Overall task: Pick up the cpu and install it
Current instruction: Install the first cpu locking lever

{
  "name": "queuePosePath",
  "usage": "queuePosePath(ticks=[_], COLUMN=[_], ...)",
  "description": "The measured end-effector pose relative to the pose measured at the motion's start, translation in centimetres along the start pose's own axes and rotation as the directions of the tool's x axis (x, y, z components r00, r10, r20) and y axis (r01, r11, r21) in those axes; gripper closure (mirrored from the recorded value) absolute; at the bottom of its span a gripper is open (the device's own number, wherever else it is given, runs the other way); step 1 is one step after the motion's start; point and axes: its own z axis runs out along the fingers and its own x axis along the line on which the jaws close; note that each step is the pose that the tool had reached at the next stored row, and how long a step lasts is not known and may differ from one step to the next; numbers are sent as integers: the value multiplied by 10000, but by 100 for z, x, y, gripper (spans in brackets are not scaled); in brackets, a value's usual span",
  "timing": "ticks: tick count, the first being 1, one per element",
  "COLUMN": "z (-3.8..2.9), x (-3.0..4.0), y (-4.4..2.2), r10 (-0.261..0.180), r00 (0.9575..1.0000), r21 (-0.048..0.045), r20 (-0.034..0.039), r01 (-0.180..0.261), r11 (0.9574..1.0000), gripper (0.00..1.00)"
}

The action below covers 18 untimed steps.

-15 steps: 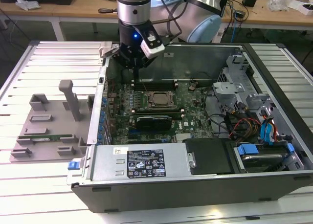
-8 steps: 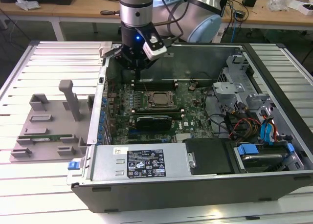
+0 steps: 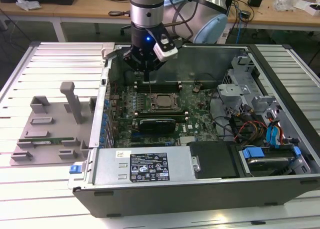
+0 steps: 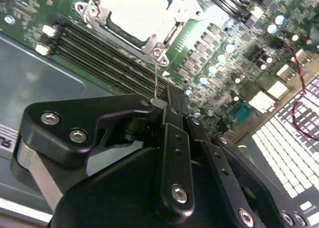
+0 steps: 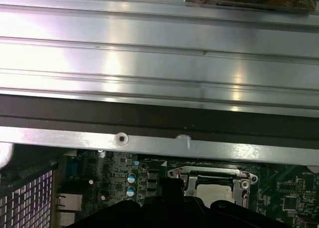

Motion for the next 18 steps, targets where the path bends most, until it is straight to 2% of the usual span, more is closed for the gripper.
queuePosePath(ticks=[6, 14, 18], z=[0, 1, 1], x=[-106, -195, -200], y=[-7, -13, -13], r10=[-1, -1, 0], r00=[10000, 10000, 10000], r21=[0, -1, -1], r20=[-5, -8, -9], r01=[1, 1, 0], r11=[10000, 10000, 10000], gripper=[89, 89, 89])
